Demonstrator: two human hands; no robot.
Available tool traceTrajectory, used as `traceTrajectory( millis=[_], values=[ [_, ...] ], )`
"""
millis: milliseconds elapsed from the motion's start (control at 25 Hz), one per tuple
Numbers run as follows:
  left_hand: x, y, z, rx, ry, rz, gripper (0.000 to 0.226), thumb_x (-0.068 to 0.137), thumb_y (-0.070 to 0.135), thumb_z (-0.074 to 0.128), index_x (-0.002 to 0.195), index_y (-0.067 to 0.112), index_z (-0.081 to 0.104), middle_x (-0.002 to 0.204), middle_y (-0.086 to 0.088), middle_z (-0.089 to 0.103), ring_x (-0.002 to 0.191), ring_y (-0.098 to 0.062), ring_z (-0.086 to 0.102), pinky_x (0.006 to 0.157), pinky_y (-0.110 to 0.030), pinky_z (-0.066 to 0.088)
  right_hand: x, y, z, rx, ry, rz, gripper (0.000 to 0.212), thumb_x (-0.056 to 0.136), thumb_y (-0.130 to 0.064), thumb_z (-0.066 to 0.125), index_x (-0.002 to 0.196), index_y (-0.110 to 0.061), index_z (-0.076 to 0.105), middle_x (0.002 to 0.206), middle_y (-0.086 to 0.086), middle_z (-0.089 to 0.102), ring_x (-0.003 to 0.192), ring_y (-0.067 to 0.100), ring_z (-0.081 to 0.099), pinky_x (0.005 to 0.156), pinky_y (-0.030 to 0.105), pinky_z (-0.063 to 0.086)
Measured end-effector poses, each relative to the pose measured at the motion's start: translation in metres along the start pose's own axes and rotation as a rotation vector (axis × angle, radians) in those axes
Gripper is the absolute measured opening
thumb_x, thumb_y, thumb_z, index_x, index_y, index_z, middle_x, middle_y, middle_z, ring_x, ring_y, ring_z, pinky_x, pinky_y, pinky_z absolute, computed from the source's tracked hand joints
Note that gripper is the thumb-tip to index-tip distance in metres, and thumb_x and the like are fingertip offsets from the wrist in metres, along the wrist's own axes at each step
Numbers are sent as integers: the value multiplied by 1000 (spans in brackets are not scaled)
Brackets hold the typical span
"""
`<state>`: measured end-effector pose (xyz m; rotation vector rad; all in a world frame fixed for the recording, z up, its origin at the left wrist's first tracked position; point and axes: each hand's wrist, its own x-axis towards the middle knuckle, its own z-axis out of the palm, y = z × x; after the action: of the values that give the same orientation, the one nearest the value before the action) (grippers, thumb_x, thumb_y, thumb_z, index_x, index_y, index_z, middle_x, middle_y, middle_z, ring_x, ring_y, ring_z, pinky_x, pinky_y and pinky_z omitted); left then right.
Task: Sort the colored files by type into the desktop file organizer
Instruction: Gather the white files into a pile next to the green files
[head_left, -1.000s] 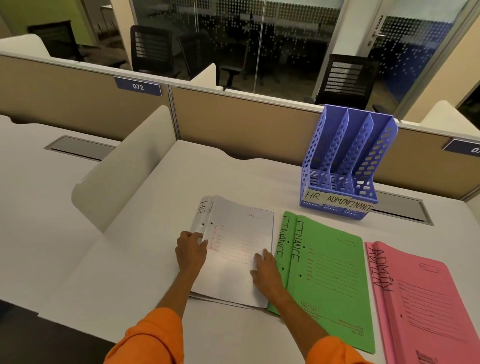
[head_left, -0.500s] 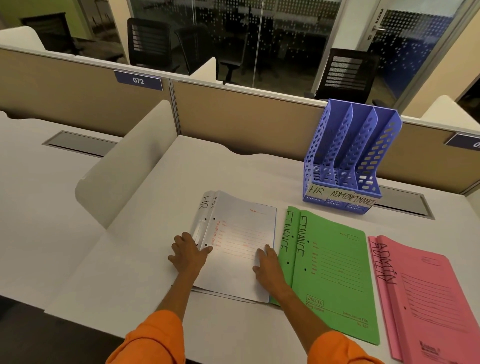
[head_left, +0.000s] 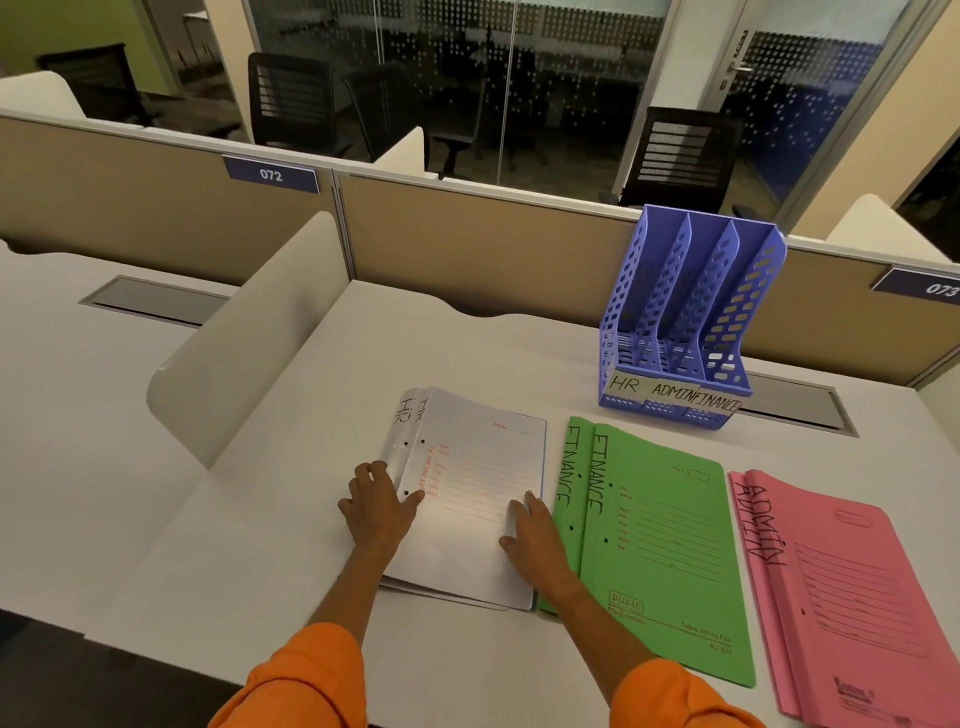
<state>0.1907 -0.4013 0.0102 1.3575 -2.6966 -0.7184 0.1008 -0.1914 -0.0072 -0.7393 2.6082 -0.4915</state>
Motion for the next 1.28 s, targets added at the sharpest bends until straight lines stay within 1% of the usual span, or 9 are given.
traceTrajectory(
  millis=[280,400,520,640,760,920,1040,1160,1280],
  values=[
    [-10,17,-5,19,38,153,77,88,51,62,147,11,34,159,-13,25,144,-29,30,115,-47,26,-5,5,-18,-46,91,-23,71,95,-47,48,151,-14,18,162,9,4,149,26,3,121,37,9],
    [-12,24,-7,20,29,166,77,88,49,63,147,10,33,158,-14,28,143,-30,33,115,-46,28,-4,11,-27,-41,102,-27,73,95,-48,47,152,-14,17,162,8,3,149,25,3,120,37,9],
    [-13,29,-8,32,29,161,74,88,45,66,145,8,37,149,-15,39,134,-30,42,109,-45,36,-5,17,-29,-23,88,-29,73,95,-47,48,152,-14,16,162,7,4,149,25,5,120,37,11],
    [-10,32,-10,21,23,90,63,87,40,69,137,7,46,132,-16,50,121,-31,49,100,-43,44,-7,18,-26,7,41,-56,74,94,-47,51,152,-16,17,161,7,13,147,23,15,119,34,16],
    [-4,33,-10,-58,-52,-26,60,84,37,73,129,3,51,127,-18,51,120,-33,50,100,-46,45,-9,18,-21,-9,-65,-94,76,91,-47,55,152,-18,18,157,7,26,142,22,29,117,34,26],
    [7,33,-8,-129,-124,-158,60,80,38,78,121,0,55,124,-21,52,118,-37,53,99,-50,49,-5,20,-22,-42,-128,-106,78,87,-48,58,150,-19,22,156,7,28,140,24,33,115,36,30],
    [19,32,-9,-195,-159,-208,60,76,35,81,115,-4,59,119,-23,59,114,-39,57,97,-52,51,-2,22,-24,-40,-136,-102,78,85,-50,60,148,-19,26,155,5,32,138,24,36,112,36,32],
    [27,32,-13,-325,-191,-272,70,73,33,85,122,-5,53,122,-24,60,116,-41,57,100,-52,49,-2,22,-23,-45,-140,-101,79,83,-51,62,147,-20,29,155,4,32,137,24,37,111,36,33],
    [29,32,-17,-344,-213,-307,79,69,36,87,127,-5,50,127,-24,57,120,-41,55,102,-50,48,-2,23,-20,-47,-151,-98,81,81,-52,63,147,-21,29,157,4,26,140,24,34,113,36,31]
  ],
)
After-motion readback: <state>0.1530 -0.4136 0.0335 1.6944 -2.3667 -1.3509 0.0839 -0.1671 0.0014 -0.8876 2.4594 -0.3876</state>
